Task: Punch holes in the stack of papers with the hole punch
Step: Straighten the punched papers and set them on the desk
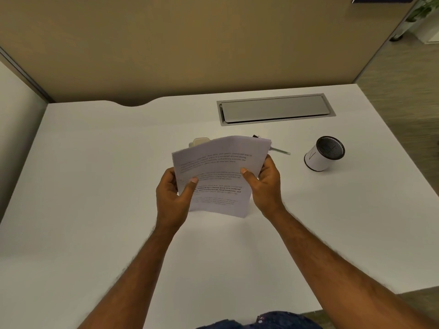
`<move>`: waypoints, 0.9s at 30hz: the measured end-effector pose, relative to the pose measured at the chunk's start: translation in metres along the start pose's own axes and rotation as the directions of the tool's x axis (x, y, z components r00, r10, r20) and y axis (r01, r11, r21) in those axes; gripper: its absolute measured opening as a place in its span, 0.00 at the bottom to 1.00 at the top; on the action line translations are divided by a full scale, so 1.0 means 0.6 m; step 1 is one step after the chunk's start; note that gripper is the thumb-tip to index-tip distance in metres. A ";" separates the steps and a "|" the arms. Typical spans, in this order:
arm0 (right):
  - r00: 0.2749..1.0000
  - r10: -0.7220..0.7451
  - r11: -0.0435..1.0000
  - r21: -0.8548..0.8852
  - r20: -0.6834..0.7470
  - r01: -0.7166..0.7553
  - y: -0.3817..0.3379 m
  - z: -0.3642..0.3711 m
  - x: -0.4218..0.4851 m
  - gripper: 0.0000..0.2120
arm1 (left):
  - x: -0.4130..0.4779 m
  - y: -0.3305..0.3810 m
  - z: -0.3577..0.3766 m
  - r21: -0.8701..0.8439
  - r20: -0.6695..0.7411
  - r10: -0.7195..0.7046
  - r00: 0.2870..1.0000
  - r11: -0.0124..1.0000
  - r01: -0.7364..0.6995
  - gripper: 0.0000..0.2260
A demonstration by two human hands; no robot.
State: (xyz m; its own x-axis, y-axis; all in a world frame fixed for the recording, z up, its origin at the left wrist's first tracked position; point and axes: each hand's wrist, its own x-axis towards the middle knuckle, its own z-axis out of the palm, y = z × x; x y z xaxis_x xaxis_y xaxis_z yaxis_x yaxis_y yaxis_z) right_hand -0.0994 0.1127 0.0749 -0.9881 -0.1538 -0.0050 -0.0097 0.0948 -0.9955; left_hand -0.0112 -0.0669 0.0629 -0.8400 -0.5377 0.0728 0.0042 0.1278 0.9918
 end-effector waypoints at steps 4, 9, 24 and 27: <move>1.000 0.020 0.999 0.026 0.006 -0.020 -0.008 0.003 -0.001 0.15 | 0.000 0.013 0.011 0.054 -0.013 0.046 0.999 0.998 -0.046 0.12; 0.995 -0.093 0.992 0.086 -0.026 0.095 -0.033 -0.004 0.006 0.18 | 0.007 0.035 0.010 -0.007 -0.023 0.103 0.994 0.995 -0.103 0.12; 0.977 0.196 0.979 0.065 -0.083 -0.191 0.044 -0.046 0.016 0.30 | 0.027 0.048 0.012 0.049 -0.022 0.045 0.999 0.998 -0.043 0.06; 0.866 0.456 0.890 0.126 -0.204 -0.439 0.072 -0.062 0.009 0.33 | 0.031 0.067 0.004 -0.004 -0.060 0.063 0.996 0.998 -0.064 0.06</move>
State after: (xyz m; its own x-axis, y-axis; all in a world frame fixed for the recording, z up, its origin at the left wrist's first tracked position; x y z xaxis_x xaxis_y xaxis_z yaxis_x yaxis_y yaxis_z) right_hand -0.1107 0.1528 0.0354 -0.8918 0.1106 -0.4388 0.4441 0.0280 -0.8955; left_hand -0.0279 -0.0700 0.1039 -0.8040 -0.5774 0.1418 0.0598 0.1587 0.9855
